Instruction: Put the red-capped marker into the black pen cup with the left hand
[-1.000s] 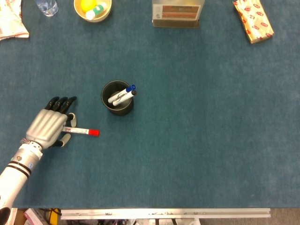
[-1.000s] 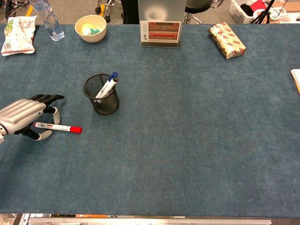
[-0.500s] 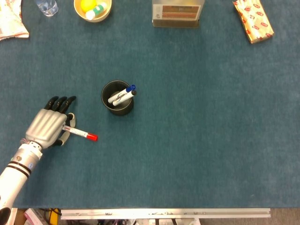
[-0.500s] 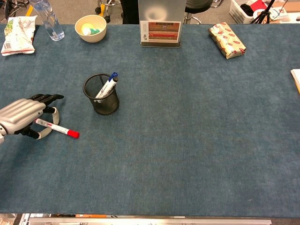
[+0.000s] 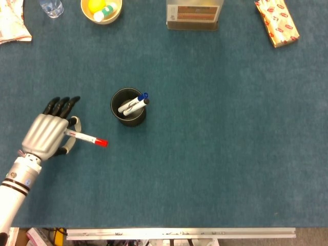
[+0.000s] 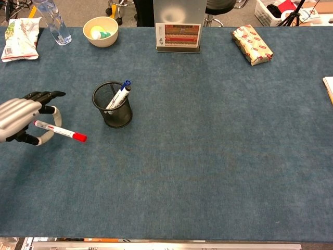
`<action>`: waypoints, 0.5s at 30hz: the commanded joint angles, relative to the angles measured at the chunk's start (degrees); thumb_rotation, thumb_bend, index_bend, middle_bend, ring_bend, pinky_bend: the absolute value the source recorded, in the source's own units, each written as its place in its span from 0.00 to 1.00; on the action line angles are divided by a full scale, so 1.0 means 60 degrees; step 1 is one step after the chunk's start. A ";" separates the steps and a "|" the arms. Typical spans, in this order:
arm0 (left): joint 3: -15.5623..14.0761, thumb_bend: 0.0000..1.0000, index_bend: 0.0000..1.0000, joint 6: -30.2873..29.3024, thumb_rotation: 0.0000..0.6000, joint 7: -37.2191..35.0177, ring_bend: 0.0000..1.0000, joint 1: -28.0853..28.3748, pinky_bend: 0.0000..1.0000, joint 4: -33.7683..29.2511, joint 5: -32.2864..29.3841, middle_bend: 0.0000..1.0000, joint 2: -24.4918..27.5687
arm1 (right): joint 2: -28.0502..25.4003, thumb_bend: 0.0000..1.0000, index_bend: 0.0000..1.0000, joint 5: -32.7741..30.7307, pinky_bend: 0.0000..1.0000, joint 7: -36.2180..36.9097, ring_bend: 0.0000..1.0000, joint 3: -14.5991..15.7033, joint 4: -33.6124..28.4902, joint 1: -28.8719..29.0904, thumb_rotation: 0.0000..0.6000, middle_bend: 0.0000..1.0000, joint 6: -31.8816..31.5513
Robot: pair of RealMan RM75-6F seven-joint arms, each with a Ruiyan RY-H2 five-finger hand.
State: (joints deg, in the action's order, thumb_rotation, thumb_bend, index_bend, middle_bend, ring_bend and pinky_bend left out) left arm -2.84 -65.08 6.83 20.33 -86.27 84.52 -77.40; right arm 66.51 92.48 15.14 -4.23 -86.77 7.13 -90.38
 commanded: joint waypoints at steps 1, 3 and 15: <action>0.0181 0.42 0.58 -0.0584 1.00 0.0133 0.00 -0.0111 0.00 -0.0644 0.0287 0.05 0.0438 | 0.0003 0.10 0.57 0.0008 0.43 -0.0013 0.40 0.0005 -0.0002 0.0002 1.00 0.50 0.0003; 0.0257 0.42 0.58 -0.0821 1.00 0.0112 0.00 -0.0150 0.00 -0.0943 0.0378 0.05 0.0588 | 0.0004 0.10 0.57 0.0011 0.43 -0.0020 0.40 0.0006 -0.0009 0.0003 1.00 0.50 0.0006; 0.0491 0.42 0.59 -0.1011 1.00 -0.0741 0.00 -0.0230 0.00 -0.2237 0.0170 0.06 0.1023 | 0.0014 0.10 0.57 0.0005 0.43 -0.0061 0.40 0.0008 -0.0009 0.0009 1.00 0.50 0.0028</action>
State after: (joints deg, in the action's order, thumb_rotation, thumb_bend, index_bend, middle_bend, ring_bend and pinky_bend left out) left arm -0.04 -71.24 2.79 18.92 -99.31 85.72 -71.26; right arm 66.60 92.50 14.77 -4.18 -86.83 7.19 -90.21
